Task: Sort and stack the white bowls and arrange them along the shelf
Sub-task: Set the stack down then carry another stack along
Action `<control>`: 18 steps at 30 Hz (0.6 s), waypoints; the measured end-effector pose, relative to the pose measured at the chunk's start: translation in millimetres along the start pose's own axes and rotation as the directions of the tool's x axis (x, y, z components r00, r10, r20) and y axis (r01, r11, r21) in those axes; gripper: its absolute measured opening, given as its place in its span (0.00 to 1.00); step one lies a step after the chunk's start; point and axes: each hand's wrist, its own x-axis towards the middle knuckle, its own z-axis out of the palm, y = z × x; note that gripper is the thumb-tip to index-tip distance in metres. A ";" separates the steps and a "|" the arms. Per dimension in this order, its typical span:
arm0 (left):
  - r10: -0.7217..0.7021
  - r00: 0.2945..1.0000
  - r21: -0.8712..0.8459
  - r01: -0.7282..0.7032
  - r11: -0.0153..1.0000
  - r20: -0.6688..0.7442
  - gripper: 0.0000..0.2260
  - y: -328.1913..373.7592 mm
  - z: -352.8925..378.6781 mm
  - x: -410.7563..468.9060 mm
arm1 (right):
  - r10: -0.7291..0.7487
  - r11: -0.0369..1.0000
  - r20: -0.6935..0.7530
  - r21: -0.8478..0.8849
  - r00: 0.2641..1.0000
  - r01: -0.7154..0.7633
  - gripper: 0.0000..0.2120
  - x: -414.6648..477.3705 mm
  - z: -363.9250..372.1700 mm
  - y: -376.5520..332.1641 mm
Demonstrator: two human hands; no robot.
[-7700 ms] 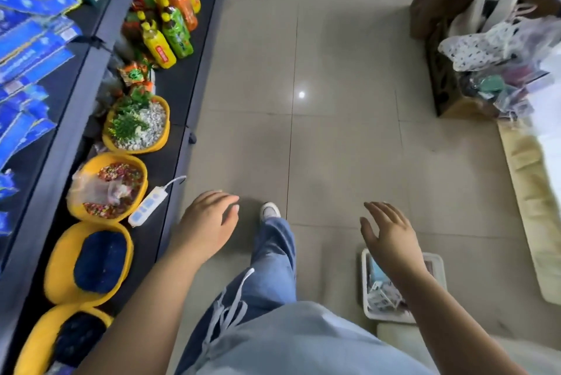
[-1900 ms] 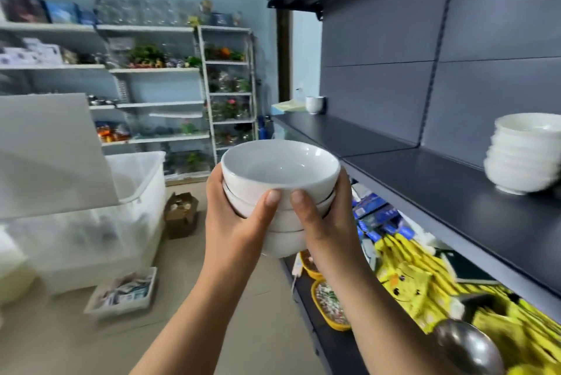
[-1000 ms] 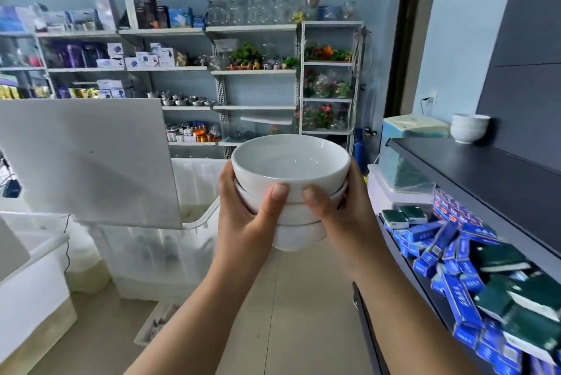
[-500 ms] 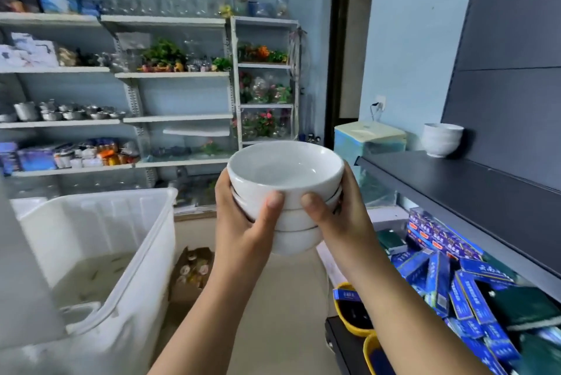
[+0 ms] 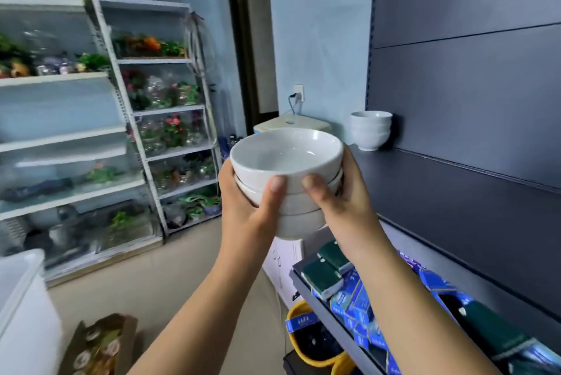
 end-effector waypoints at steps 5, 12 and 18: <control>-0.003 0.996 -0.034 0.006 0.999 0.095 0.47 -68.6 52.5 59.4 | -0.017 0.999 -0.084 -0.041 0.996 0.014 0.41 66.6 -39.8 48.0; -0.081 0.969 -0.178 0.124 0.976 0.234 0.49 -153.8 115.9 105.9 | -0.028 0.979 -0.243 -0.202 0.970 -0.022 0.37 112.5 -85.4 96.1; -0.027 0.866 -0.323 0.215 0.922 0.499 0.43 -212.6 172.7 135.6 | -0.125 0.921 -0.482 -0.382 0.867 -0.079 0.42 132.1 -113.1 133.9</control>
